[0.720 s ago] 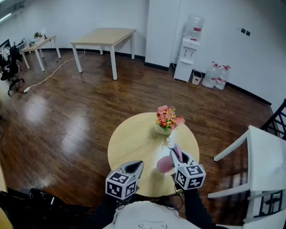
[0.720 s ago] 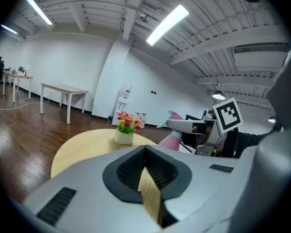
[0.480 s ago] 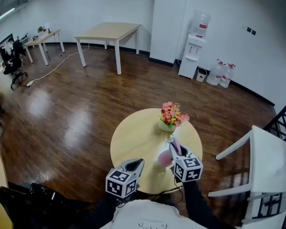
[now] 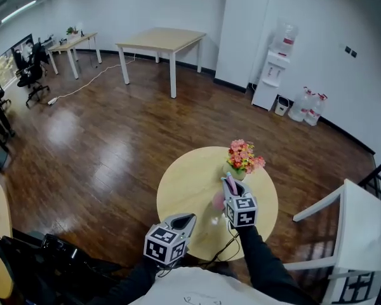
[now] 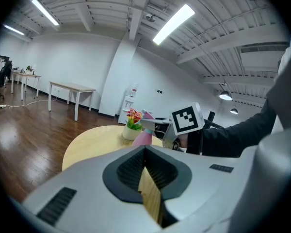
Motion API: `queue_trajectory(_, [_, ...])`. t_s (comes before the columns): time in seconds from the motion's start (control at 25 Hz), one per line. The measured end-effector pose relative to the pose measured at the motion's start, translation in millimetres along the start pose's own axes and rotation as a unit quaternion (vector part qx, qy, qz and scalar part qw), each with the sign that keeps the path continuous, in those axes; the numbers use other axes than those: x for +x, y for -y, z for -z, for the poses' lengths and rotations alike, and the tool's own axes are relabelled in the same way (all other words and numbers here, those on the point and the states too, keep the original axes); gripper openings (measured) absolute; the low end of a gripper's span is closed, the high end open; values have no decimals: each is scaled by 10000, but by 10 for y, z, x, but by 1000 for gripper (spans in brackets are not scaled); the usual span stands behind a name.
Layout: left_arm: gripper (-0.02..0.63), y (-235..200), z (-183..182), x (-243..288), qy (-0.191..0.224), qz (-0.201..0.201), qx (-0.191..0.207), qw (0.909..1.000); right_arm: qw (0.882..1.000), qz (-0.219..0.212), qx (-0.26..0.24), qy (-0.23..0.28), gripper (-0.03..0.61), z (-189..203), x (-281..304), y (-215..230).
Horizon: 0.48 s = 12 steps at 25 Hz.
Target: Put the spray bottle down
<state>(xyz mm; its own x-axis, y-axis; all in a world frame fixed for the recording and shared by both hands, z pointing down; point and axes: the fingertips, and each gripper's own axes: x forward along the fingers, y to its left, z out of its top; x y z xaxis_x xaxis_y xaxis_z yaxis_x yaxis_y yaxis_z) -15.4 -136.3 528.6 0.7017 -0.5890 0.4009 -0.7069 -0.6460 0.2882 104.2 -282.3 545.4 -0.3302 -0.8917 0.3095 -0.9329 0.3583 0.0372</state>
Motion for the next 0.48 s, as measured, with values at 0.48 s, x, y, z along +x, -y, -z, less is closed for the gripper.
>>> queue_trajectory(0.48, [-9,-78,70,-2,-113,-56,-77,9999,9995,74,18,-303,32,250,272,51])
